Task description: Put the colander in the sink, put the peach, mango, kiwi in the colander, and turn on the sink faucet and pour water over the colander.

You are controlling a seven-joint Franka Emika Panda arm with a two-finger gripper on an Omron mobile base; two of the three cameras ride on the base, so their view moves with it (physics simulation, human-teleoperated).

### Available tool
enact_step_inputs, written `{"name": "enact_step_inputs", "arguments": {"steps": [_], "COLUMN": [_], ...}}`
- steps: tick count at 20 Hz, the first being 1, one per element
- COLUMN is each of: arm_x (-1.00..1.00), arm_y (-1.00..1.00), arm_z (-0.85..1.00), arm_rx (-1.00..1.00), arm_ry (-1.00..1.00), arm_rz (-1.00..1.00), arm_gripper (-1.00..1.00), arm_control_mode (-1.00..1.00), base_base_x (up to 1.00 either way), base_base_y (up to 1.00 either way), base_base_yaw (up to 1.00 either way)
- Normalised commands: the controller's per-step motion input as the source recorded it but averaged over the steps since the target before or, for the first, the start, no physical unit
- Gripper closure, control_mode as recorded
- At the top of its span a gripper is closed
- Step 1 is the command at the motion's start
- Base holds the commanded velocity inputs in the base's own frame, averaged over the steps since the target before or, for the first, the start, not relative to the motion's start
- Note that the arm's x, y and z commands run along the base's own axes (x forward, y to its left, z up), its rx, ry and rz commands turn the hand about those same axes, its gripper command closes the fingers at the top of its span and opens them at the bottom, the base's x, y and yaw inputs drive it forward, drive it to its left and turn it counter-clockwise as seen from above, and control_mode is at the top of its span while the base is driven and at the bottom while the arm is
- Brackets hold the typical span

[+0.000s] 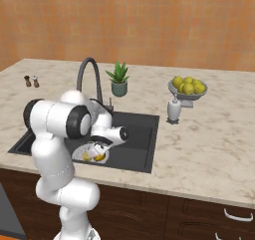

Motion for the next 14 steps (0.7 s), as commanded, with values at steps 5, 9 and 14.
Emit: {"name": "enact_step_inputs", "arguments": {"steps": [5,9,14], "arm_x": [0.00,0.04,0.27], "arm_y": [-0.13,-0.24,-0.41], "arm_z": [1.00,1.00,1.00], "arm_rx": [0.15,0.14,0.14], "arm_ry": [-0.10,-0.01,0.01], "arm_rz": [-0.13,-0.09,-0.01], "arm_gripper": [-1.00,-1.00,-1.00], "arm_control_mode": [-1.00,-1.00,-1.00], "base_base_x": [0.00,0.00,0.00], "base_base_y": [0.00,0.00,0.00], "base_base_yaw": [0.00,0.00,0.00]}}
